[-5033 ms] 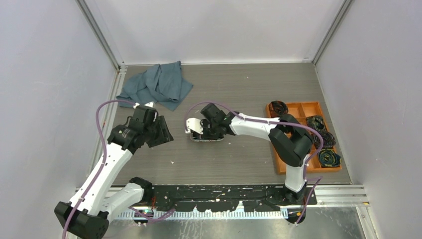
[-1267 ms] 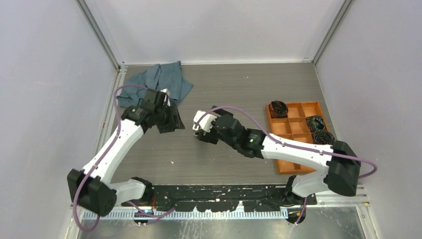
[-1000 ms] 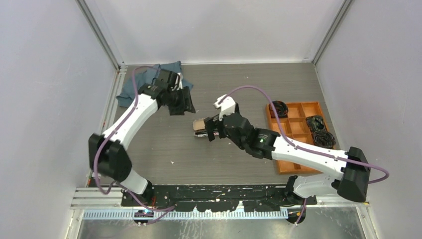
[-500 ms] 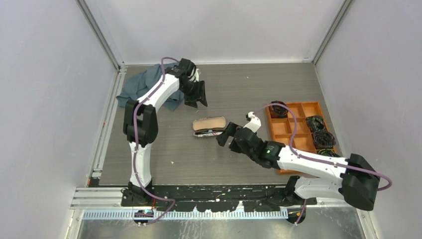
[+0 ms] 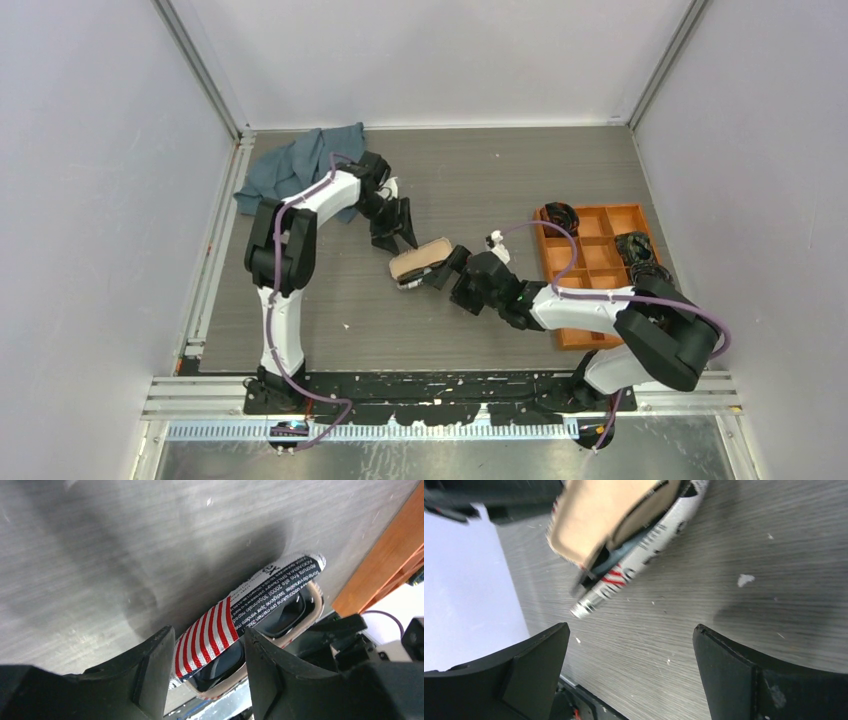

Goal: Organize the sunglasses
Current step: Close the sunglasses case at the center of the board.

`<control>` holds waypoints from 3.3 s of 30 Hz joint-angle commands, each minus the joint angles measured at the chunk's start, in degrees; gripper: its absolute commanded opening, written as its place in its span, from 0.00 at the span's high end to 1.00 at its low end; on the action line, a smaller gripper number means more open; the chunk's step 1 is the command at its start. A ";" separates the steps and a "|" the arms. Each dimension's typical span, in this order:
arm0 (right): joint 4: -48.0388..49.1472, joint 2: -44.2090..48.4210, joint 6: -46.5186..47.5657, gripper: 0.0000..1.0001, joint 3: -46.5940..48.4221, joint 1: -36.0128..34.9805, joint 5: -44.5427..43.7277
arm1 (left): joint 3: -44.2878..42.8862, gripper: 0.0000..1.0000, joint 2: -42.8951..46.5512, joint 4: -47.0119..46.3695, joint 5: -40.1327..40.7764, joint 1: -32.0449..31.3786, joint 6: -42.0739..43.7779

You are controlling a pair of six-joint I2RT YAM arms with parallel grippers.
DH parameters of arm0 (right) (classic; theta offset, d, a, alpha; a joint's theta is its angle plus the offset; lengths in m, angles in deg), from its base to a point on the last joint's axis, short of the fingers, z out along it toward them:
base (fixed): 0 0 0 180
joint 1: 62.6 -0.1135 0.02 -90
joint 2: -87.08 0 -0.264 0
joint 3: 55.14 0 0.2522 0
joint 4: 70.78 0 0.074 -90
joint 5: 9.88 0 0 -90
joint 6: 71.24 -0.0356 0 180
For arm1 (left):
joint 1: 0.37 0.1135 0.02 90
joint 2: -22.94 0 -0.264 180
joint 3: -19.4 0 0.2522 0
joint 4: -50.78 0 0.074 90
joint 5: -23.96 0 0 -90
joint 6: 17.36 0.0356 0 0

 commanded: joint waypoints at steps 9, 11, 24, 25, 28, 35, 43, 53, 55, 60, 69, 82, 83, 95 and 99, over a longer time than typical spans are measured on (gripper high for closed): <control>9.25 -3.51 -3.19 0.00 1.47 5.88 3.48 | 15.97 0.46 16.16 -8.99 -4.14 0.23 -4.77; 9.94 -3.87 -3.30 0.00 1.38 6.69 3.91 | 17.38 0.46 17.45 -9.61 -3.90 0.23 -5.18; 14.22 -5.27 -5.43 0.13 -0.87 10.83 6.69 | 20.15 0.47 19.13 -12.64 -0.11 0.14 -5.93; 14.50 -5.46 -5.49 0.13 -0.93 10.81 6.90 | 19.94 0.47 19.00 -12.72 0.00 0.14 -5.85; 14.73 -5.55 -5.66 0.15 -1.36 10.86 6.92 | 19.64 0.50 18.61 -12.65 -0.03 0.14 -5.65; 16.56 -6.95 -6.50 0.28 -1.74 10.82 6.96 | 20.43 0.62 18.45 -14.02 -1.10 -0.16 -6.17; 19.99 -9.44 -7.69 0.45 -1.97 10.85 7.46 | 20.35 0.74 17.65 -14.45 -1.70 -1.04 -6.21; 20.32 -8.75 -7.71 0.55 -2.61 10.80 9.48 | 20.44 0.78 16.61 -15.49 -2.30 -2.48 -7.12; 20.30 -8.48 -7.63 0.56 -2.77 10.86 9.55 | 20.35 0.78 16.52 -15.48 -2.21 -2.58 -7.14; 19.96 -7.82 -7.36 0.59 -3.12 10.84 9.50 | 19.66 0.77 17.37 -14.27 -0.75 -2.58 -6.95; 18.76 -6.32 -6.66 0.60 -4.10 10.86 9.22 | 18.13 0.72 18.44 -12.39 4.64 -2.58 -5.54; 17.41 -5.53 -5.86 0.64 -3.97 10.86 9.26 | 16.12 0.75 13.84 -10.85 2.76 -2.58 -2.52; 17.42 -5.72 -5.82 0.64 -3.90 10.78 9.37 | 16.19 0.75 13.58 -10.92 2.72 -2.58 -2.48; 16.73 -6.24 -5.50 0.68 -2.91 10.79 9.48 | 17.47 0.79 13.09 -13.52 -3.40 -2.58 -4.24; 16.80 -6.73 -5.51 0.72 -2.49 10.79 9.73 | 18.53 0.80 13.06 -14.84 -5.24 -2.88 -5.16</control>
